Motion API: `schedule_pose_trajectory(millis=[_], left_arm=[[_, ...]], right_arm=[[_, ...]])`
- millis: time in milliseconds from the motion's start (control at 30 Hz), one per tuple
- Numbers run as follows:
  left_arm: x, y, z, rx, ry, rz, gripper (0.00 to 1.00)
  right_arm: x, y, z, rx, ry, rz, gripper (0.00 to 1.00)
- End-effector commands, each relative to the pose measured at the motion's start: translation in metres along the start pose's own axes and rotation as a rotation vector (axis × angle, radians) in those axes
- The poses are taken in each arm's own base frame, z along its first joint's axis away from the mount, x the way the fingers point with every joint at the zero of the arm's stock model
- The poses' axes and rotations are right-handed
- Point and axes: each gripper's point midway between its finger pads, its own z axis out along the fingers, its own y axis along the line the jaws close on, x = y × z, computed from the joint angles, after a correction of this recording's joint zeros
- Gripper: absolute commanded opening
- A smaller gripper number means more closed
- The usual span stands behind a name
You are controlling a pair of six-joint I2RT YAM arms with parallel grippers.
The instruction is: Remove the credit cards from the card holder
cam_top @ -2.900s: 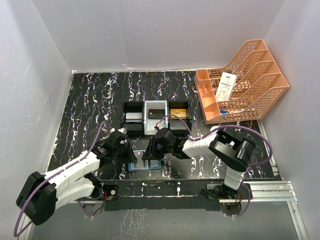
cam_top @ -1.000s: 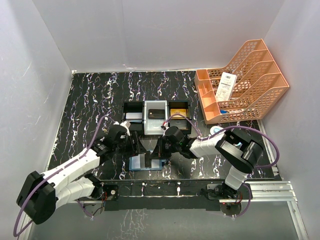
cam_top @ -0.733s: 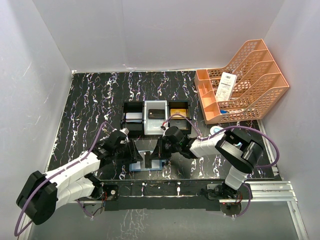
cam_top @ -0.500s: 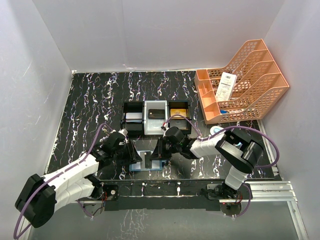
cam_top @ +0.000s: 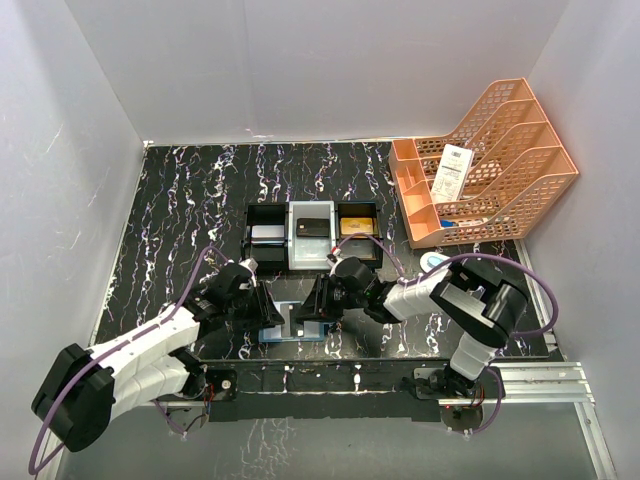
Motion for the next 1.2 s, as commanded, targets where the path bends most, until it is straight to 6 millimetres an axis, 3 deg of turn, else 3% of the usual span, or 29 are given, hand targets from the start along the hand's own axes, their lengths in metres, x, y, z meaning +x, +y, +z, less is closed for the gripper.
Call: schedule_pose_trajectory(millis=[0,267,500,600,700,800,1000,1167], left_arm=[[0.015,0.022,0.002,-0.071,0.050,0.006,0.33],[0.018,0.020,0.009,-0.057,0.078,0.017,0.25],[0.019,0.024,0.013,-0.065,0.083,0.015,0.18],[0.022,0.025,0.015,-0.063,0.092,0.009,0.17],[0.025,0.028,0.017,-0.071,0.101,0.004,0.16],[0.025,0.030,0.016,-0.079,0.097,0.003,0.16],[0.022,0.034,0.012,-0.103,0.074,0.005,0.16],[0.021,0.029,0.014,-0.079,0.073,-0.004,0.16]], right_arm=[[0.001,-0.019,0.007,0.056,-0.030,0.030,0.31],[0.003,-0.011,0.010,0.019,-0.020,0.031,0.30],[0.003,0.013,0.008,-0.087,-0.013,0.039,0.29],[0.007,0.009,0.013,-0.090,0.005,0.048,0.29],[0.008,0.011,0.015,-0.097,0.013,0.042,0.25],[0.009,0.008,0.014,-0.088,0.013,0.037,0.14],[0.005,0.004,0.004,-0.041,-0.021,0.002,0.00],[0.002,0.011,0.003,-0.063,-0.036,0.023,0.00]])
